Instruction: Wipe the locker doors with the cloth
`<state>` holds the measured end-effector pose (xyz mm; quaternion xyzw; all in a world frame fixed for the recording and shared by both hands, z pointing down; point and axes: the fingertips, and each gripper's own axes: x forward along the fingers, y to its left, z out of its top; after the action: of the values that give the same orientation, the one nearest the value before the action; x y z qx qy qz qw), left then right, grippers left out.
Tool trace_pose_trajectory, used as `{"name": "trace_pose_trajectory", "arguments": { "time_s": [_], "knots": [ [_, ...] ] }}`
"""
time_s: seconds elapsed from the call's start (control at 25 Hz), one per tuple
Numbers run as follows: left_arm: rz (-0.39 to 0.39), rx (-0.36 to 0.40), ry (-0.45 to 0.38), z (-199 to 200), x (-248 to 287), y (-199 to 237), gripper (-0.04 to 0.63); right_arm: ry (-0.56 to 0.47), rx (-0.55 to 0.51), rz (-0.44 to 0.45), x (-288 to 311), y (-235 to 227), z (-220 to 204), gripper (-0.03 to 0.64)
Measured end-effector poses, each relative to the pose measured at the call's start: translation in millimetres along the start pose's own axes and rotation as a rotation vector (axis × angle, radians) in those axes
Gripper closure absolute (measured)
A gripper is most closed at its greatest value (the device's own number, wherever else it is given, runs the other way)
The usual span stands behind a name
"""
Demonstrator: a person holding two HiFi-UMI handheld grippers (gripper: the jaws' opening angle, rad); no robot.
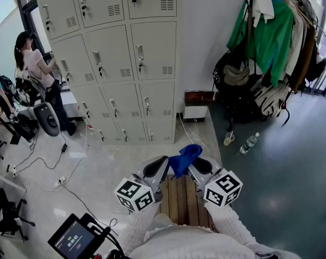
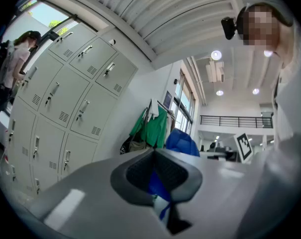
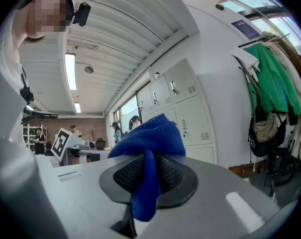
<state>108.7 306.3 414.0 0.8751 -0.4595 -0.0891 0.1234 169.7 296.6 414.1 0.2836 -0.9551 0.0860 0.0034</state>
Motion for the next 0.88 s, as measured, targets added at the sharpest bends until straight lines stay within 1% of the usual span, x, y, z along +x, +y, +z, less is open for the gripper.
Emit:
{"name": "trace_pose_trajectory", "arguments": {
  "time_s": [0.2, 0.32, 0.56, 0.88],
  "knots": [
    [-0.008, -0.026, 0.029, -15, 8, 3, 0.589, 0.01, 0.022, 0.001, 7, -8, -9, 0.566],
    [0.006, -0.022, 0.015, -12, 20, 20, 0.589, 0.008, 0.013, 0.019, 22, -19, -7, 0.566],
    [-0.003, 0.02, -0.002, 12, 63, 81, 0.589, -0.025, 0.004, 0.014, 90, -63, 6, 0.566],
    [-0.055, 0.076, -0.025, 78, 132, 181, 0.589, -0.069, -0.016, -0.018, 195, -122, 51, 0.566]
  ]
}}
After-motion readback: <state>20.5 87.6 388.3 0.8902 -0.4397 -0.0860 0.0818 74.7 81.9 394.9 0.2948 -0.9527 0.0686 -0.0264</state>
